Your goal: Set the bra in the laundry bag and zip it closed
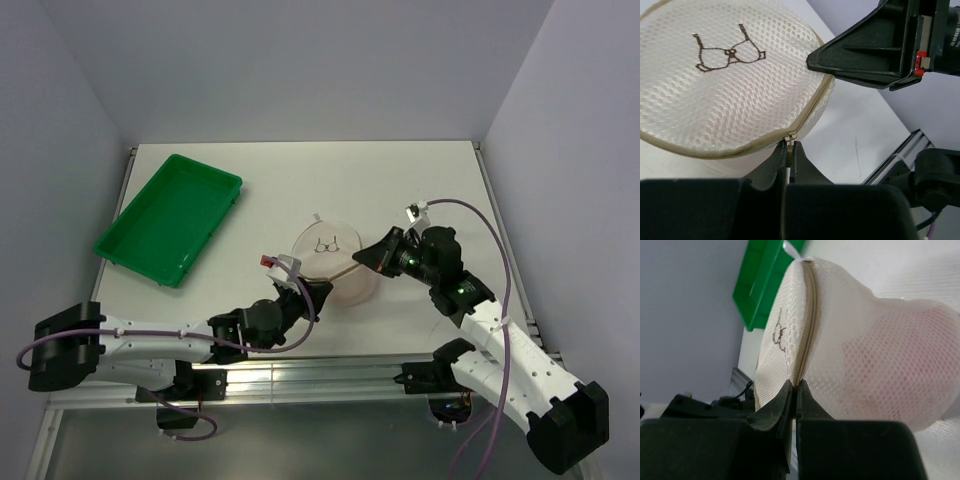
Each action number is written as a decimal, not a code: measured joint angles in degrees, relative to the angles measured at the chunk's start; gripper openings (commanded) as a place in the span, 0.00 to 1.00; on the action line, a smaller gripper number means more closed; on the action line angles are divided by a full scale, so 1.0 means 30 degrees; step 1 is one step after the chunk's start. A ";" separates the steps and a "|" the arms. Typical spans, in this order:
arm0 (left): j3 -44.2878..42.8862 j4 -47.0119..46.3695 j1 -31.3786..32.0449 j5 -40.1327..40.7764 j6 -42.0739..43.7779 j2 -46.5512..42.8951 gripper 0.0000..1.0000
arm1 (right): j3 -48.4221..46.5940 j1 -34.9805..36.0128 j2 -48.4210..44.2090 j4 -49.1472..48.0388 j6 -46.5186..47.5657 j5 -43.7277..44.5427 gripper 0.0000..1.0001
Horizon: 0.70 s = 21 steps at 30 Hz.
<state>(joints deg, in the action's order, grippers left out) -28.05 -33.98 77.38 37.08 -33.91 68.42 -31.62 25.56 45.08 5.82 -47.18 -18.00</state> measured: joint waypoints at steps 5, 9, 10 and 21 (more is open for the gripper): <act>0.1005 0.0080 -0.0240 0.0080 -0.0372 -0.1967 0.00 | -0.0634 -0.1115 0.0787 -0.0036 0.0612 -0.2973 0.00; 0.1399 0.0590 -0.0517 0.0175 -0.0503 -0.2747 0.00 | -0.1348 -0.1654 0.2623 -0.0299 0.1158 -0.4459 0.00; 0.1421 0.0699 -0.0546 0.0211 -0.0495 -0.2798 0.00 | -0.1494 -0.1668 0.3126 -0.0474 0.1246 -0.4714 0.00; 0.0102 0.1566 -0.0794 0.1275 0.0678 -0.1596 0.00 | -0.5122 -0.0678 0.7635 -0.1537 0.2127 -0.4284 0.21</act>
<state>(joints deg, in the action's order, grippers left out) -27.75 -29.28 75.00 40.91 -31.88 63.64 -46.98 23.53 67.99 1.21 -40.80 -30.85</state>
